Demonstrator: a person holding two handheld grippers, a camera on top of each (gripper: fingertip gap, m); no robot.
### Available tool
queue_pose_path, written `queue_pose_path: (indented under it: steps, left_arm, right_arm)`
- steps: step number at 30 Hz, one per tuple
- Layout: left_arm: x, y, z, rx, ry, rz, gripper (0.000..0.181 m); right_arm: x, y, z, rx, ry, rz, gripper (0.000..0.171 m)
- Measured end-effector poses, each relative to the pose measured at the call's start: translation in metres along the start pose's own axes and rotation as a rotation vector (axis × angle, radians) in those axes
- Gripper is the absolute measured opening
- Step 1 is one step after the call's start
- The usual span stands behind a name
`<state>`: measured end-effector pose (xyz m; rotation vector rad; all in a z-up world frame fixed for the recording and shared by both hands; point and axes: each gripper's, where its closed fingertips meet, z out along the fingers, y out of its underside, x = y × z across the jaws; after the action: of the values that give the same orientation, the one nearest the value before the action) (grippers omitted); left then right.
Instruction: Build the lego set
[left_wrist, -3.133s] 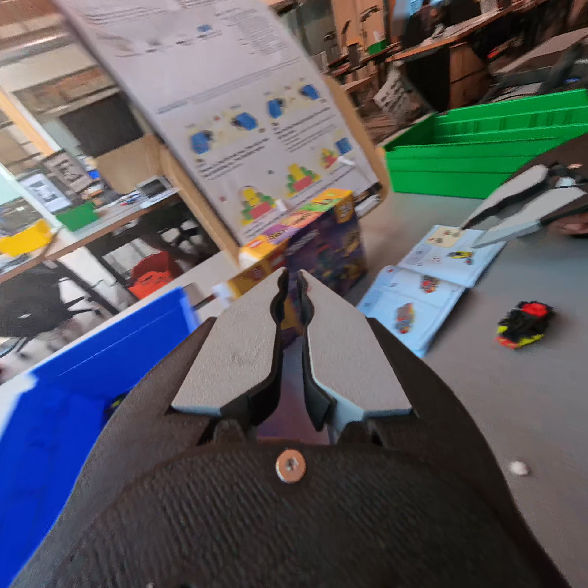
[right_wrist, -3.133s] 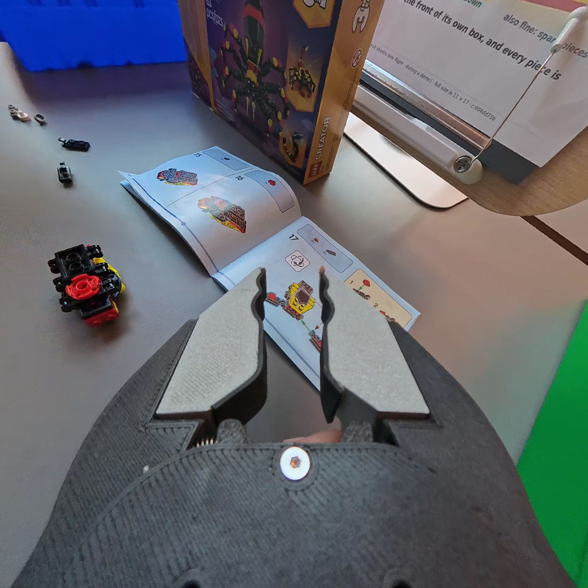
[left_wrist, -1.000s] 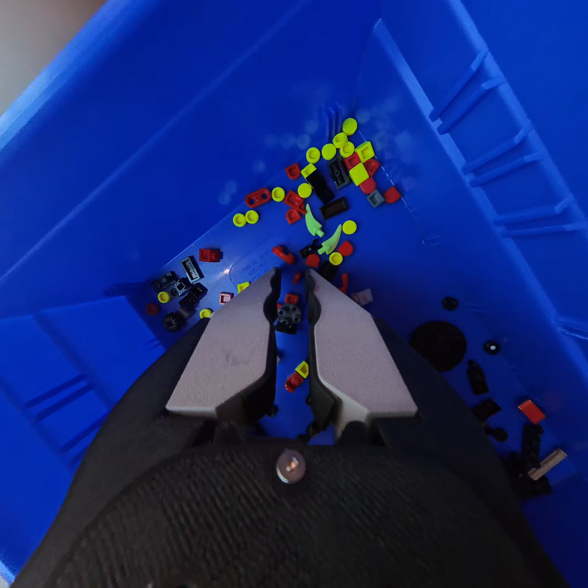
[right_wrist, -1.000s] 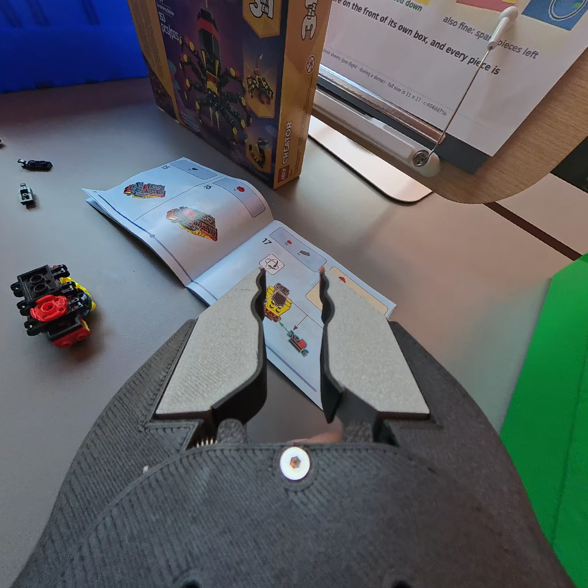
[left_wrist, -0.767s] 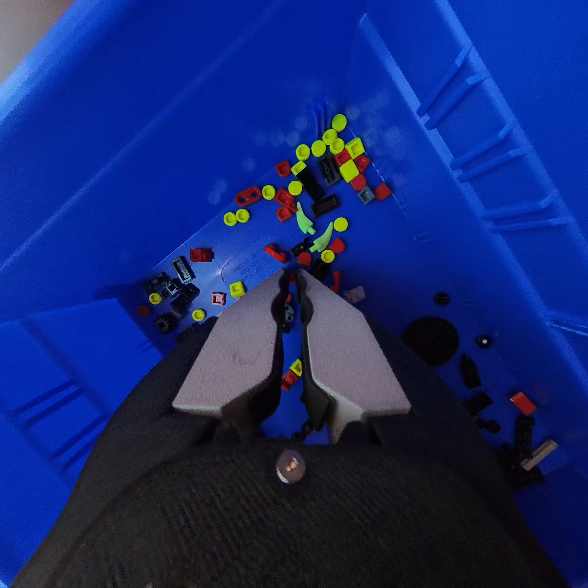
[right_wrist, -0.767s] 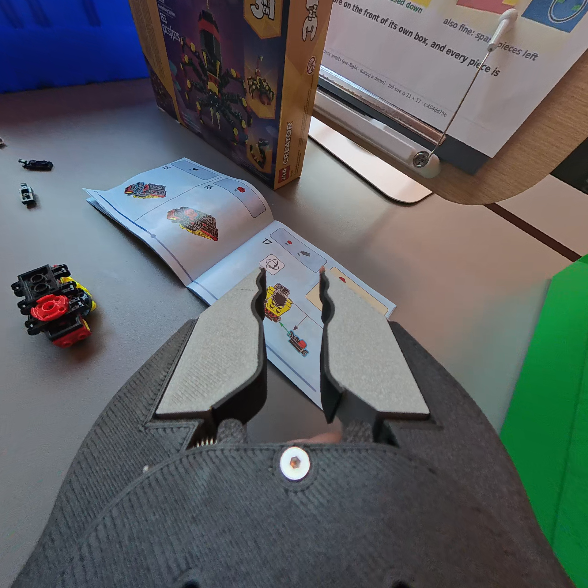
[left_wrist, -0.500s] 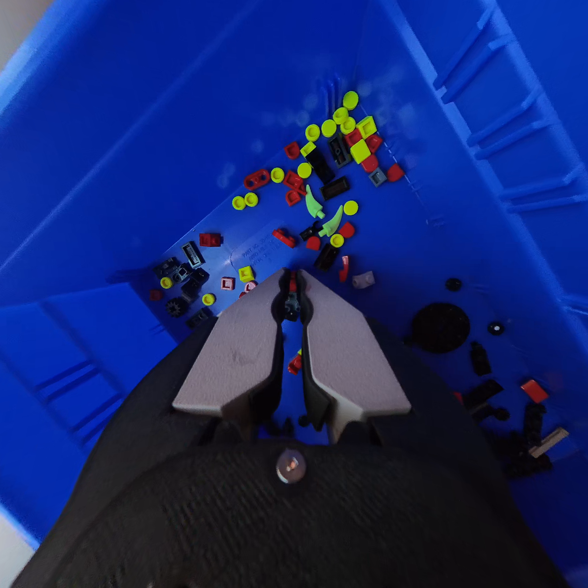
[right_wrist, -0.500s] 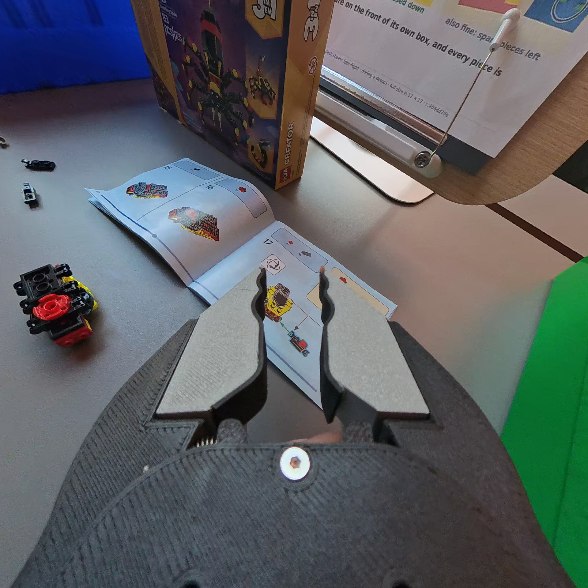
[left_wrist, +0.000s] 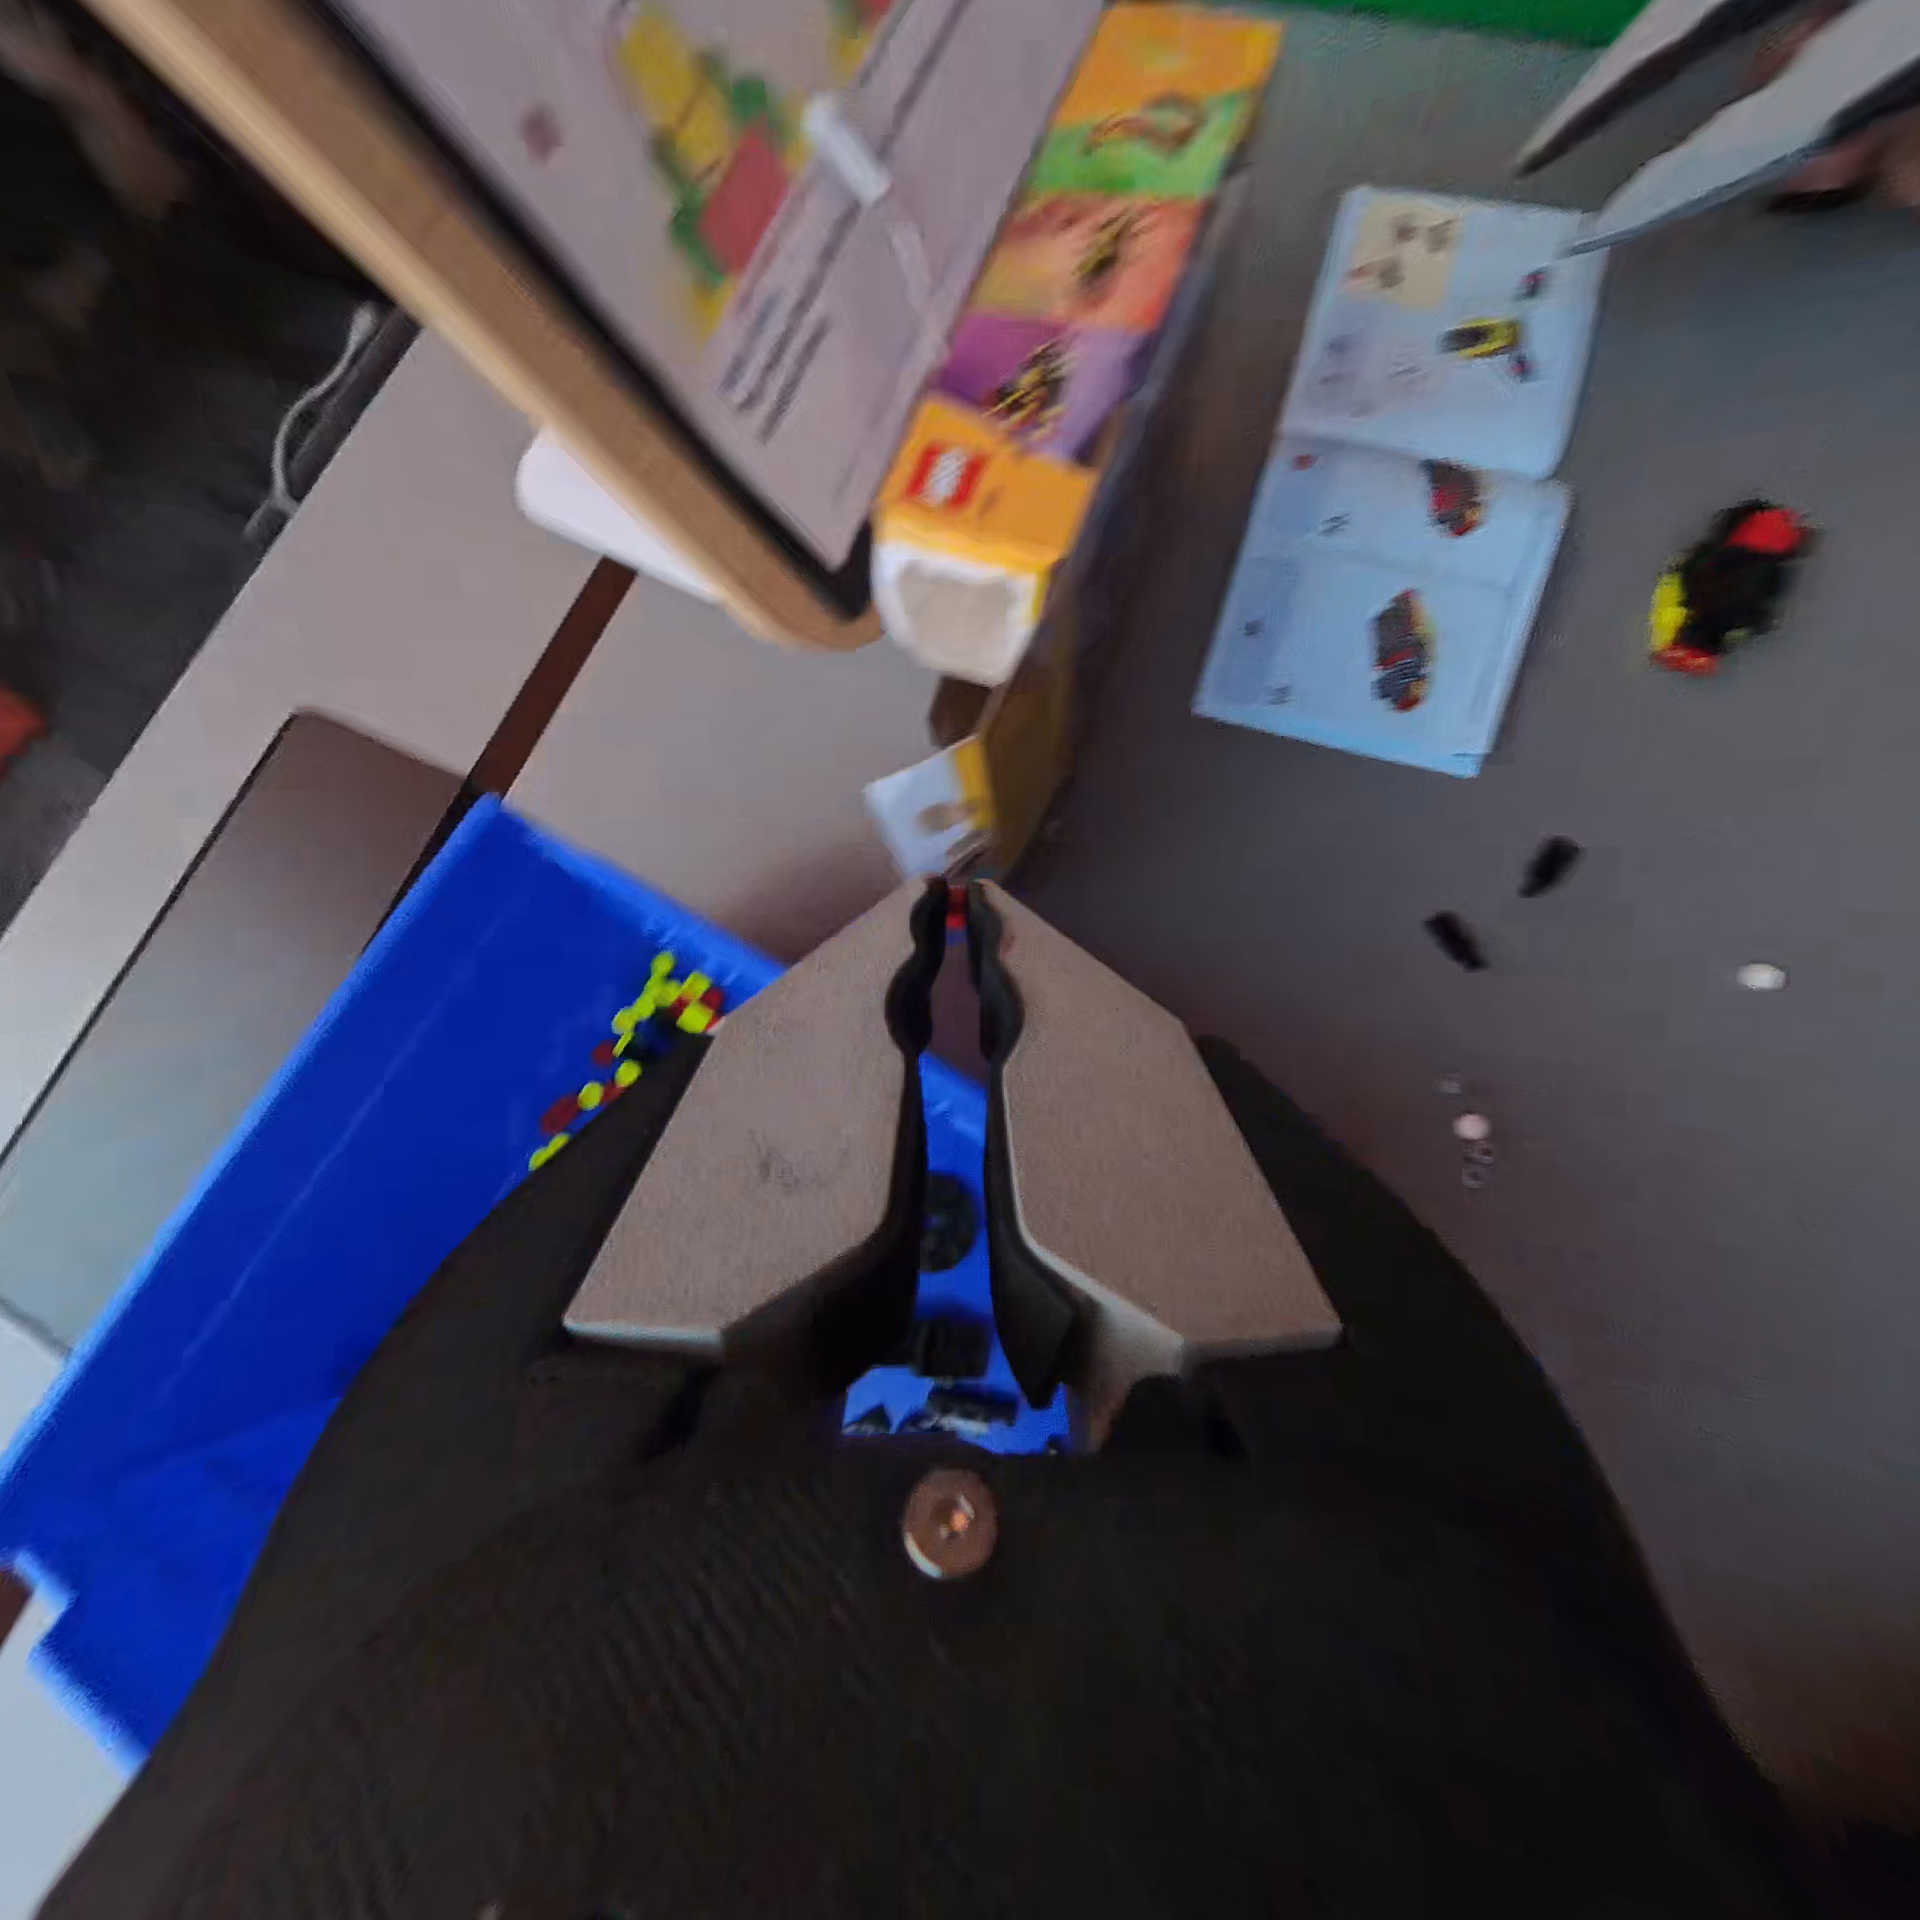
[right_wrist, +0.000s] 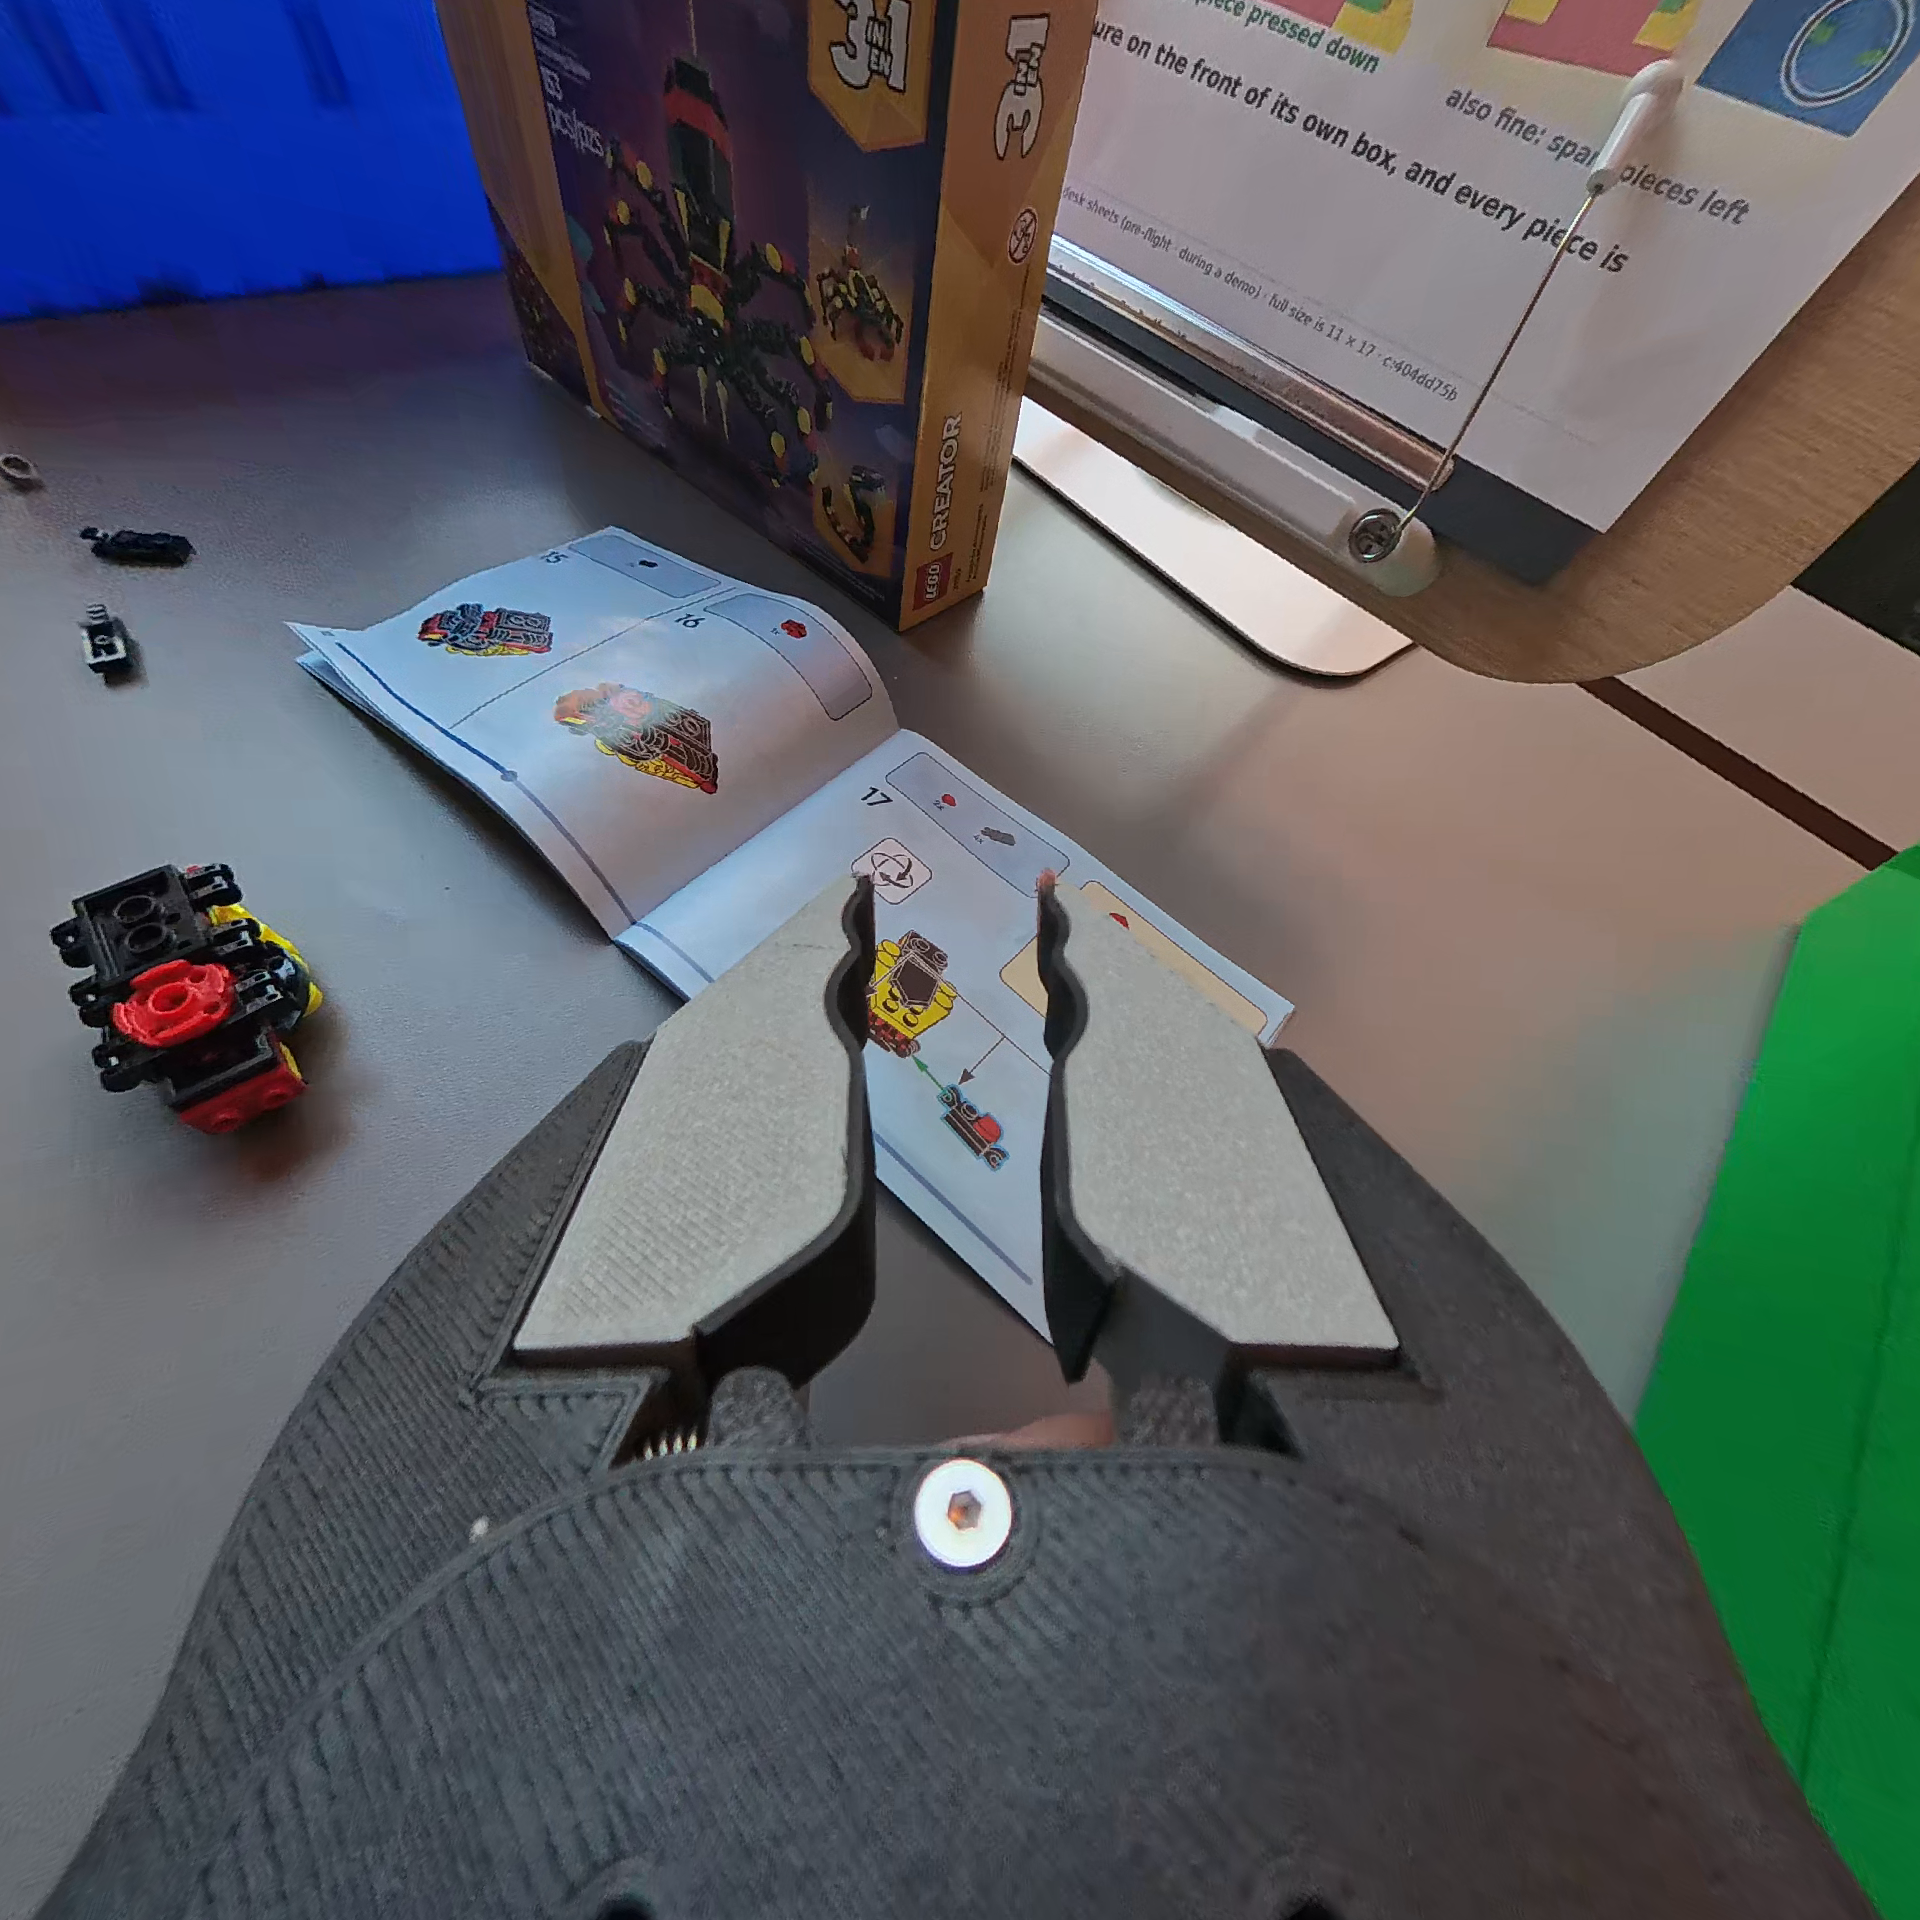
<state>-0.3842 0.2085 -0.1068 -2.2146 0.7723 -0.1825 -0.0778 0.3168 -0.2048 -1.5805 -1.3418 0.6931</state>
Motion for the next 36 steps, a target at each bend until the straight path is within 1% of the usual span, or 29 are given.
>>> queue_pose_path:
  steps: [2, 4, 6, 8, 11, 13, 14, 15, 16, 20, 23, 25, 28, 30, 32, 34, 36]
  left_arm:
    - [0.049, -0.023, 0.004, 0.015, 0.093, 0.124, 0.001]
    - [0.102, -0.033, 0.019, -0.011, 0.208, 0.241, 0.001]
    - [0.15, -0.027, 0.04, -0.087, 0.334, 0.34, 0.001]
    - [0.182, -0.013, 0.061, -0.172, 0.422, 0.403, 0.001]
    - [0.196, 0.006, 0.093, -0.287, 0.48, 0.368, 0.001]
    - [0.199, 0.022, 0.107, -0.359, 0.516, 0.333, 0.001]
    - [0.2, 0.029, 0.111, -0.39, 0.524, 0.327, 0.002]
    - [0.2, 0.033, 0.113, -0.41, 0.527, 0.325, 0.01]
    - [0.2, 0.035, 0.114, -0.417, 0.531, 0.319, 0.016]
    - [0.201, 0.025, 0.109, -0.373, 0.542, 0.3, 0.014]
    - [0.184, 0.016, 0.097, -0.344, 0.467, 0.315, 0.017]
    - [0.16, -0.001, 0.076, -0.264, 0.378, 0.293, 0.016]
    - [0.092, -0.03, 0.035, -0.071, 0.145, 0.178, 0.015]
    - [0.036, -0.034, 0.01, 0.035, -0.017, 0.042, 0.014]
    - [-0.019, -0.017, -0.005, 0.047, -0.17, -0.095, 0.013]
    - [-0.067, 0.016, -0.011, -0.021, -0.325, -0.183, 0.013]
    - [-0.09, 0.049, -0.002, -0.108, -0.354, -0.26, 0.014]
  right_arm:
    - [0.0, 0.0, 0.0, -0.001, -0.001, 0.001, 0.028]
    - [0.0, 0.0, 0.0, 0.002, 0.0, 0.0, 0.028]
    - [0.0, 0.0, 0.0, 0.003, 0.002, 0.0, 0.027]
    - [0.0, 0.0, 0.0, 0.003, 0.004, -0.001, 0.027]
    - [0.0, -0.001, -0.001, 0.005, 0.005, -0.005, 0.027]
    - [0.0, 0.0, 0.0, 0.004, 0.002, -0.006, 0.027]
    - [-0.001, 0.0, 0.0, 0.003, 0.0, -0.007, 0.027]
    - [-0.001, 0.0, 0.0, 0.004, -0.002, -0.007, 0.027]
    - [-0.001, -0.001, 0.0, 0.005, -0.004, -0.007, 0.027]
    - [-0.002, 0.0, 0.0, 0.003, -0.012, -0.004, 0.027]
    - [-0.001, 0.0, 0.0, 0.005, -0.012, -0.004, 0.027]
    - [-0.001, -0.001, 0.0, 0.008, -0.012, -0.005, 0.027]
    - [-0.001, -0.001, 0.0, 0.006, -0.012, -0.005, 0.027]
    - [-0.001, 0.0, 0.0, 0.004, -0.01, -0.007, 0.027]
    - [0.0, 0.0, 0.0, 0.003, -0.004, -0.007, 0.027]
    - [0.001, 0.0, 0.001, 0.0, 0.001, -0.006, 0.027]
    - [0.002, 0.0, 0.001, -0.001, 0.01, -0.007, 0.027]
